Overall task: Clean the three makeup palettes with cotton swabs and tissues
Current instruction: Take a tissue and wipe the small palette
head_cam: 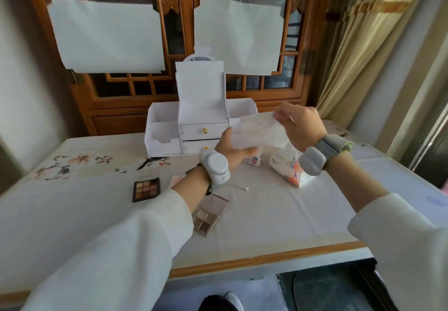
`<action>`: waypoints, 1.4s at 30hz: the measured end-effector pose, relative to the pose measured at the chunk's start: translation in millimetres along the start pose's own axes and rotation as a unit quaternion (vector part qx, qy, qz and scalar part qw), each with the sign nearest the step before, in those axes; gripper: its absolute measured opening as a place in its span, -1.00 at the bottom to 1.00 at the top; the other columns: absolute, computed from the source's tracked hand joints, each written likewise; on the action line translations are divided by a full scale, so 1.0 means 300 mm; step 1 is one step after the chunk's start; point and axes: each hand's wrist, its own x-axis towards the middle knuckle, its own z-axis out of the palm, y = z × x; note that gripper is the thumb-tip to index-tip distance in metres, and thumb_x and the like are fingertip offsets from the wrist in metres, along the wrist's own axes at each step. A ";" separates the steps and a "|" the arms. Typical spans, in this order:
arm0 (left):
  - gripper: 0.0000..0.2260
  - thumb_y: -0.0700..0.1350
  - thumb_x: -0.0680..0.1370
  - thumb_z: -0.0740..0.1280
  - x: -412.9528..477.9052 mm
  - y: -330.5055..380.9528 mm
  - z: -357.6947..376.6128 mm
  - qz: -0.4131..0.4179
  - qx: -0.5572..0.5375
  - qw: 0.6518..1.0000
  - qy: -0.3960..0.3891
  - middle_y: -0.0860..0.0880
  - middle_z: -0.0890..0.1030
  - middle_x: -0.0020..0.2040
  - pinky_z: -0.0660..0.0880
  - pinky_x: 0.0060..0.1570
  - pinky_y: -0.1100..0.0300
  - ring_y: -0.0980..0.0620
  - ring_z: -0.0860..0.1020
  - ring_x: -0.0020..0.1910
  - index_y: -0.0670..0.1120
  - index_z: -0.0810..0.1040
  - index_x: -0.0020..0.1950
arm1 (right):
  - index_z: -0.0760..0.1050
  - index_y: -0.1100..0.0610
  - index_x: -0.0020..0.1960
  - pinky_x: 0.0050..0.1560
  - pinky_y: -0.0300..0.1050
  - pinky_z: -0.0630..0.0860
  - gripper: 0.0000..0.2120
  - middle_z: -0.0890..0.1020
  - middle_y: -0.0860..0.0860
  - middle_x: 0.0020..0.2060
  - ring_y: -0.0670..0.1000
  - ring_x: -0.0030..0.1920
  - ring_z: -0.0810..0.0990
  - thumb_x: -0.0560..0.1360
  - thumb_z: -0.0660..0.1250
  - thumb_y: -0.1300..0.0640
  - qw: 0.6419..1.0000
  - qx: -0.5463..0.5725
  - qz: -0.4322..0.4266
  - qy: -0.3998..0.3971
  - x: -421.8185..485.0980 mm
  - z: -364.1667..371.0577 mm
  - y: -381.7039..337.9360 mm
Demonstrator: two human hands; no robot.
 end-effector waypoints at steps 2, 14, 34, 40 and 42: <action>-0.13 -0.06 0.40 0.51 -0.017 -0.023 -0.046 -0.009 0.016 1.000 0.014 0.00 0.24 0.48 0.24 0.35 0.15 -0.02 0.18 0.49 -0.07 0.03 0.54 | 0.53 0.21 0.09 -0.10 -0.19 0.36 -0.80 0.54 -0.03 -0.14 -0.04 -0.14 0.47 0.58 0.18 0.17 1.000 0.020 0.001 -0.011 -0.005 0.008 -0.045; -0.83 -0.16 0.59 0.27 -0.120 -0.100 -0.233 -0.079 -0.091 0.990 0.076 -0.07 0.61 -0.14 0.50 -0.36 0.31 -0.05 0.58 -0.17 -0.04 0.53 -0.20 | 0.60 0.12 0.05 -0.03 -0.11 0.49 -0.79 0.62 -0.03 -0.07 0.03 -0.07 0.56 0.54 0.20 0.18 0.986 0.128 0.057 -0.091 -0.032 0.090 -0.207; -0.54 0.26 0.56 0.10 -0.219 -0.056 -0.393 -0.111 -0.142 0.984 0.013 -0.07 0.69 -0.21 0.55 -0.01 0.05 -0.15 0.61 -0.21 -0.05 0.59 0.11 | 0.55 0.18 0.08 0.07 -0.05 0.50 -0.77 0.62 0.11 -0.01 0.12 -0.03 0.56 0.49 0.32 0.08 0.969 0.045 0.052 -0.239 -0.059 0.243 -0.344; -0.77 0.07 0.48 0.39 -0.251 -0.046 -0.395 -0.044 0.016 0.999 0.021 -0.05 0.65 -0.09 0.54 -0.31 0.29 0.03 0.60 -0.15 -0.06 0.64 -0.02 | 0.54 0.10 0.16 -0.01 -0.17 0.40 -0.72 0.61 0.04 0.04 0.01 -0.07 0.51 0.48 0.32 0.04 0.949 0.016 0.034 -0.314 -0.048 0.234 -0.372; -0.85 -0.08 0.46 0.44 -0.250 -0.064 -0.393 0.002 0.123 0.992 0.025 -0.08 0.64 -0.12 0.50 -0.23 0.28 0.03 0.56 -0.16 -0.14 0.64 -0.04 | 0.53 0.10 0.19 0.02 -0.17 0.41 -0.68 0.59 0.03 0.07 0.03 -0.02 0.51 0.47 0.33 0.02 0.945 0.001 0.036 -0.326 -0.047 0.237 -0.381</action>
